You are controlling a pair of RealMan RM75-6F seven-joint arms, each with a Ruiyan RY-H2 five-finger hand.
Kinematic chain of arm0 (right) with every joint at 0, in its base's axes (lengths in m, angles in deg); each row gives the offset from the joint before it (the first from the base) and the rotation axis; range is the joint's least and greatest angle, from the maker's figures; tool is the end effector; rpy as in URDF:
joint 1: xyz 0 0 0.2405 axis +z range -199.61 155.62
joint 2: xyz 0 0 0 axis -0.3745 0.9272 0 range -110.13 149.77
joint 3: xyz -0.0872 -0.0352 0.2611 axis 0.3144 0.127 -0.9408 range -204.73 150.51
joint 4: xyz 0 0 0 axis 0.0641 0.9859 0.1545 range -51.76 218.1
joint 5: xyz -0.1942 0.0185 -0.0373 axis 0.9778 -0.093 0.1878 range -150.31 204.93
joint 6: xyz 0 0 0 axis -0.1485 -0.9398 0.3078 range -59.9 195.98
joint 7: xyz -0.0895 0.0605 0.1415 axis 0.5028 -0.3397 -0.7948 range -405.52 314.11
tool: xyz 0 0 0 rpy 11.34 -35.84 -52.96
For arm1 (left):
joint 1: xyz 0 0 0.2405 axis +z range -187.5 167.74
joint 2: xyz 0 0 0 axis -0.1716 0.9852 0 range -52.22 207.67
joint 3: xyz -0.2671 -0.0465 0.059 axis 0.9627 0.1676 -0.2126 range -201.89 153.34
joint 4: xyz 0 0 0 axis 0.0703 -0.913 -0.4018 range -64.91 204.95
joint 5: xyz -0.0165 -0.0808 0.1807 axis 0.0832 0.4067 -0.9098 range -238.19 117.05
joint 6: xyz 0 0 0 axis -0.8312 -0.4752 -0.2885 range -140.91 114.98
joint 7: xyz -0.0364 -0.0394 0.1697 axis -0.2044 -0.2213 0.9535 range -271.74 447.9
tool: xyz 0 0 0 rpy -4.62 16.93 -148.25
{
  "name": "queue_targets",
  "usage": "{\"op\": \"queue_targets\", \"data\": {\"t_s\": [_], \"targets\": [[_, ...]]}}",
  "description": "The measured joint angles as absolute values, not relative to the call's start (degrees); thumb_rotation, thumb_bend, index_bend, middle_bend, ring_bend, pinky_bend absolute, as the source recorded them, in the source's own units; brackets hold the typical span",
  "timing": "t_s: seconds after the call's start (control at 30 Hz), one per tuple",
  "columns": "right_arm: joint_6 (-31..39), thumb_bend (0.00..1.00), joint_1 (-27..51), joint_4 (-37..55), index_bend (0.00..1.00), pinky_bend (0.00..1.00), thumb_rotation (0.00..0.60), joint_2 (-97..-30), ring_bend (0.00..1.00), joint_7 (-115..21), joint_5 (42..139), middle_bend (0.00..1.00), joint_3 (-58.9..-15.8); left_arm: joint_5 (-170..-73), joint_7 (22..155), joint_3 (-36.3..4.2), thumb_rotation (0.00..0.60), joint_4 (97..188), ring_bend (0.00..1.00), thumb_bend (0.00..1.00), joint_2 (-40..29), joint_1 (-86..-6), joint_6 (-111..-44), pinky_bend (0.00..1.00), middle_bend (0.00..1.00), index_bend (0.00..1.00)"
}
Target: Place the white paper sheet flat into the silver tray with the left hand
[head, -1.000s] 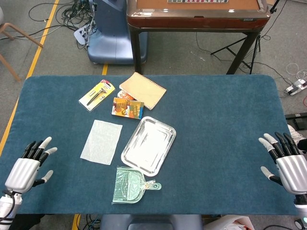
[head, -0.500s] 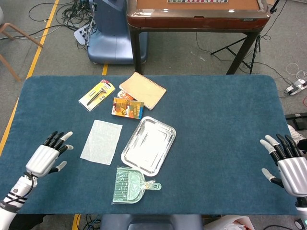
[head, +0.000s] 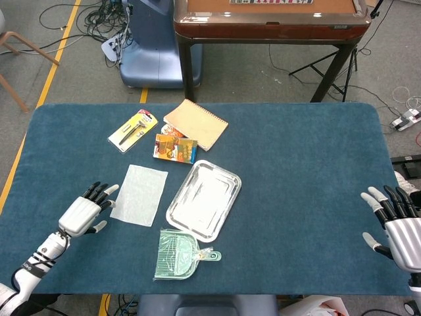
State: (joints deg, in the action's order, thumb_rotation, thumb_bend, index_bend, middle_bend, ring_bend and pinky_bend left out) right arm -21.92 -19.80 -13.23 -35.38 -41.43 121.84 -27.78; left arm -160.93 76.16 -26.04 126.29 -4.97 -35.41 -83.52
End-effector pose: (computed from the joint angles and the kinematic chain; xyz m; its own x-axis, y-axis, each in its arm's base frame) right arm -0.3017 -0.1914 0.2192 0.5387 0.0375 0.8417 -0.8348 -0.1112 0.5392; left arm -0.3131 0.3246 0.0566 0.6121 0.1325 0.7796 0.7277 -0.4804 -0.4896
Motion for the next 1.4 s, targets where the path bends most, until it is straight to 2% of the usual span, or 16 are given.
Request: {"op": "queue_targets", "data": {"t_s": [0.6,1.13,1.4], "targets": [[-20.59,0.20,-19.51,-13.42,0.16,0.07,0.600,-35.62,0.01,-40.84,120.70,0.14,-28.09,-159.23,69.86,-28.15,0.600,114.98,0.06,0.25,-11.51,-36.93,-83.07,0.00,0.09,0.37],[-20.58,0.20,-19.96,-13.56,0.16,0.07,0.600,-35.31,0.01,-40.73,119.99,0.14,-28.09,-158.82,66.23,-29.09,0.600,109.96,0.08,0.25,-15.91,-38.45,-83.82,0.00,0.11,0.38],[-20.43,0.20,-20.04,-13.25,0.16,0.07,0.600,-35.39,0.01,-41.04,119.73,0.14,-28.10,-158.95,65.10,-29.61,0.600,108.88,0.08,0.25,-17.05,-39.38,-84.14,0.00,0.12,0.44]]}}
